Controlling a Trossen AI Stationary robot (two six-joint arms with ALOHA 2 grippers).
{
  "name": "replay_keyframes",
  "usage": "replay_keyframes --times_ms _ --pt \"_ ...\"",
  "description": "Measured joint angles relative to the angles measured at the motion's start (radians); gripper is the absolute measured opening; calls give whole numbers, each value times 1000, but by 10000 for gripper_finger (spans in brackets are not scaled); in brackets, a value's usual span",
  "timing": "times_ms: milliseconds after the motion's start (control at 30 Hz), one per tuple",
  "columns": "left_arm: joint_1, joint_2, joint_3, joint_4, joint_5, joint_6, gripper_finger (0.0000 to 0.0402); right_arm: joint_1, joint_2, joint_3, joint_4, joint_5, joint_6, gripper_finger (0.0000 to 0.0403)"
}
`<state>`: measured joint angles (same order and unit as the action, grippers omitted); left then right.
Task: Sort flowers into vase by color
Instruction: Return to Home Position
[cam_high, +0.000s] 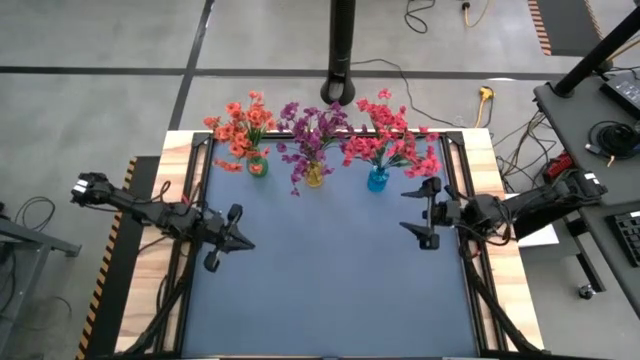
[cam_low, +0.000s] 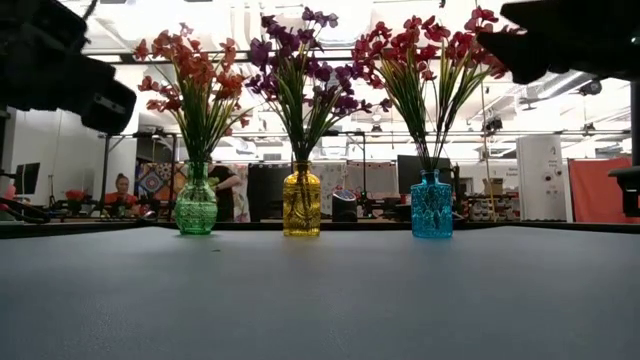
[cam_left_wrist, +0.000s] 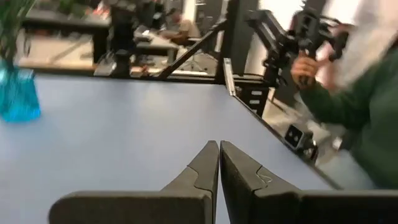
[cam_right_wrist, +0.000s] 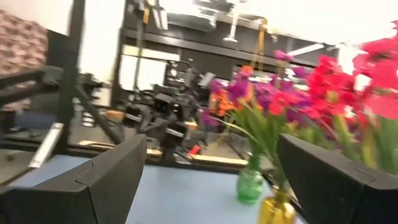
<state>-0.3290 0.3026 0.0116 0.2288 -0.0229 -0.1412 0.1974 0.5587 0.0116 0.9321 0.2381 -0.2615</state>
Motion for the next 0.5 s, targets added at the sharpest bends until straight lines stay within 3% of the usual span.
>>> replay_keyframes --times_ms 167,333,500 --pt "0 23 0 -8 -71 -201 0 0 0 0 -8 112 -40 352" --pt "0 50 5 -10 -73 -235 0 0 0 -1 -7 273 -12 352" --pt "0 67 6 -9 -73 -237 0 0 1 -1 -14 287 60 352"
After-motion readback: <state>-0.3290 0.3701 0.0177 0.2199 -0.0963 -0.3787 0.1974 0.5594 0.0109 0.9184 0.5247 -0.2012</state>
